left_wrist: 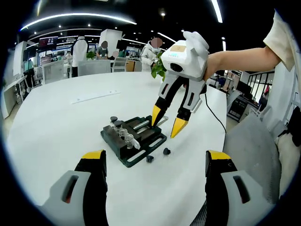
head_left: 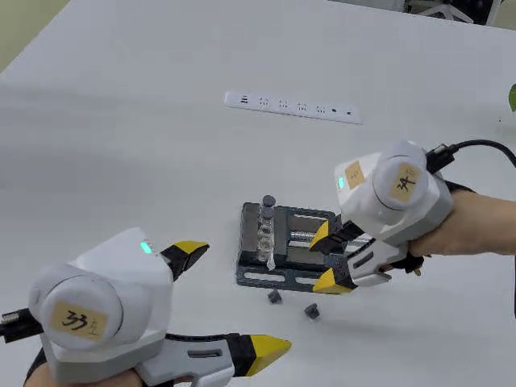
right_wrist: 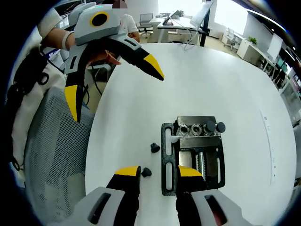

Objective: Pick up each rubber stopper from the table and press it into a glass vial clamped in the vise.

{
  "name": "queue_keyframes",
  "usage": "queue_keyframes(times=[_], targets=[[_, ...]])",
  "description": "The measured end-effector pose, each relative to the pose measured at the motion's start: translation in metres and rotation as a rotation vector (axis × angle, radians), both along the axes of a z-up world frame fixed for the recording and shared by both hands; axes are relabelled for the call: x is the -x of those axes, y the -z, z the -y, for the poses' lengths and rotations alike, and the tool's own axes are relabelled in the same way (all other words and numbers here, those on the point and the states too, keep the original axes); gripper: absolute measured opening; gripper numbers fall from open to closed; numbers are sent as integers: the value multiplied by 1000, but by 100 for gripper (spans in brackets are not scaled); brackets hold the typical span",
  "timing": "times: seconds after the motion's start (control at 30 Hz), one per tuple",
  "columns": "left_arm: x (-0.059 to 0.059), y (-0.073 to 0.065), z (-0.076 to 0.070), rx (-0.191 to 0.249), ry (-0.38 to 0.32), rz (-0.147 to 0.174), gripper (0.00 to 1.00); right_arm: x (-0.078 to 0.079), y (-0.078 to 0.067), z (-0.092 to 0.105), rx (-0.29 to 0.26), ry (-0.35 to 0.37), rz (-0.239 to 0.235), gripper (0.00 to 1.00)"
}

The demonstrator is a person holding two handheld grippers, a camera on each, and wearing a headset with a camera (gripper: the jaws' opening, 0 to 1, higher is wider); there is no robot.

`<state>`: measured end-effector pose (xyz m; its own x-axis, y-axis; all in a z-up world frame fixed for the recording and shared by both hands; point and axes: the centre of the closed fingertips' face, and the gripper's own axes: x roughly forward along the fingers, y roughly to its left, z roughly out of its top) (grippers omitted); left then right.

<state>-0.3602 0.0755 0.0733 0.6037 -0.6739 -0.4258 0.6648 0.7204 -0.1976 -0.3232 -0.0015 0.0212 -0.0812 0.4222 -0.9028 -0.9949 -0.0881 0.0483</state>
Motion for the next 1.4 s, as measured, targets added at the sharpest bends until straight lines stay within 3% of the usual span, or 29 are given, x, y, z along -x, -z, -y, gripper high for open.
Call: queue_keyframes(times=[0.07, 0.27, 0.37, 0.5, 0.6, 1.4], targets=[[1, 1, 0, -1, 1, 1, 85, 6, 7, 3, 1, 46, -31, 24], [5, 5, 1, -2, 5, 0, 85, 13, 32, 11, 4, 193, -64, 18], [7, 6, 0, -2, 6, -3, 85, 16, 42, 15, 1, 232, -65, 17], [9, 8, 1, -5, 9, -6, 85, 18, 48, 18, -5, 323, -96, 15], [11, 10, 1, -4, 9, -9, 84, 23, 49, 14, -40, 381, -139, 15], [13, 16, 8, -8, 23, -26, 84, 19, 59, 9, -5, 447, -163, 9]])
